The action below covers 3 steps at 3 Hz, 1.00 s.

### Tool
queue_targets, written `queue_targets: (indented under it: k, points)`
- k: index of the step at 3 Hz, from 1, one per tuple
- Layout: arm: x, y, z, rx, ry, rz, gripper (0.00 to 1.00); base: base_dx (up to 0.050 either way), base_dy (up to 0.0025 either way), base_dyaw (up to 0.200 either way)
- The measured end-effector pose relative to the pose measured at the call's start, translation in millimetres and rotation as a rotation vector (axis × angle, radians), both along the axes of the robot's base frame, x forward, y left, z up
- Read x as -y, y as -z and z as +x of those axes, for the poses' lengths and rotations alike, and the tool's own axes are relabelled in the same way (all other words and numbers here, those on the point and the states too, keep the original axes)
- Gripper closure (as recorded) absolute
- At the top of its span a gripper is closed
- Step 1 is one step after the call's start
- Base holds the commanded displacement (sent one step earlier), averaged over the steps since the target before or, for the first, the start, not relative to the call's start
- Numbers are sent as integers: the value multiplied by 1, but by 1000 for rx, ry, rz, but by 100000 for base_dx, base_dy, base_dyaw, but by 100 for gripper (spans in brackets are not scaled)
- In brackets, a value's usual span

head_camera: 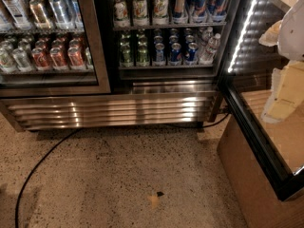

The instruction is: Close right fridge door

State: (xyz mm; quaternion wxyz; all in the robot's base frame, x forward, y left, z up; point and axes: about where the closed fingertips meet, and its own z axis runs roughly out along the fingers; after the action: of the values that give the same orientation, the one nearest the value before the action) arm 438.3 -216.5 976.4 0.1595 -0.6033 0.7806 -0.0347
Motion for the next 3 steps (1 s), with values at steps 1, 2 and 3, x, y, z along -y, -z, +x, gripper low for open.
queue_targets:
  k: [1,2,3]
  points:
    - [0,0,0,0,0,0,0,0,0,0]
    - [42,5,8,2,77,-40,0,0,0,0]
    - [112,6,6,17,196,-71,0,0,0,0]
